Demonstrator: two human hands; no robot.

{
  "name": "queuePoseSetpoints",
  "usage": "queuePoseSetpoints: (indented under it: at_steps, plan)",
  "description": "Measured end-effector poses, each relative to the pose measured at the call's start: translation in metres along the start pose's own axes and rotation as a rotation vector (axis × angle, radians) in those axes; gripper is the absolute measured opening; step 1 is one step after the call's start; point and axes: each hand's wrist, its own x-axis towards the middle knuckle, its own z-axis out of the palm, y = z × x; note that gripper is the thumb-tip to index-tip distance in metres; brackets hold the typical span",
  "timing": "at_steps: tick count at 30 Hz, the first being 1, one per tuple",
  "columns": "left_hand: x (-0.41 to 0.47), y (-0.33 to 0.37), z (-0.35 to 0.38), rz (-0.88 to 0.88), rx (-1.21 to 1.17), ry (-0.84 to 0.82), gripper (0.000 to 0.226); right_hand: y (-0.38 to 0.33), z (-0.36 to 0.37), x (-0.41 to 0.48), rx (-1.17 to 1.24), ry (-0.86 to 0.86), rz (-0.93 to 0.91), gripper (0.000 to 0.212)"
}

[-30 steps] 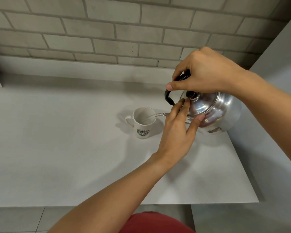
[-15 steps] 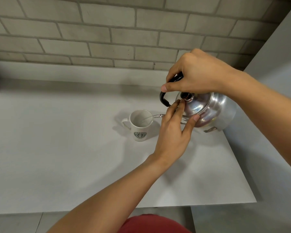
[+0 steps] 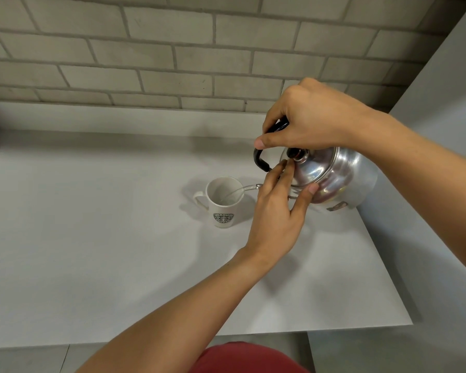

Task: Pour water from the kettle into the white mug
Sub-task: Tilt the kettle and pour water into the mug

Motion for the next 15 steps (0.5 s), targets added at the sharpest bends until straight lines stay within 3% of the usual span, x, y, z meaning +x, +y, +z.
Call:
queuePoseSetpoints:
  at_steps: [15]
  plan:
    - [0.0027, 0.0038, 0.0026, 0.015, -0.019, 0.027, 0.059, 0.0017, -0.0032, 0.0031, -0.010, 0.013, -0.009, 0.041]
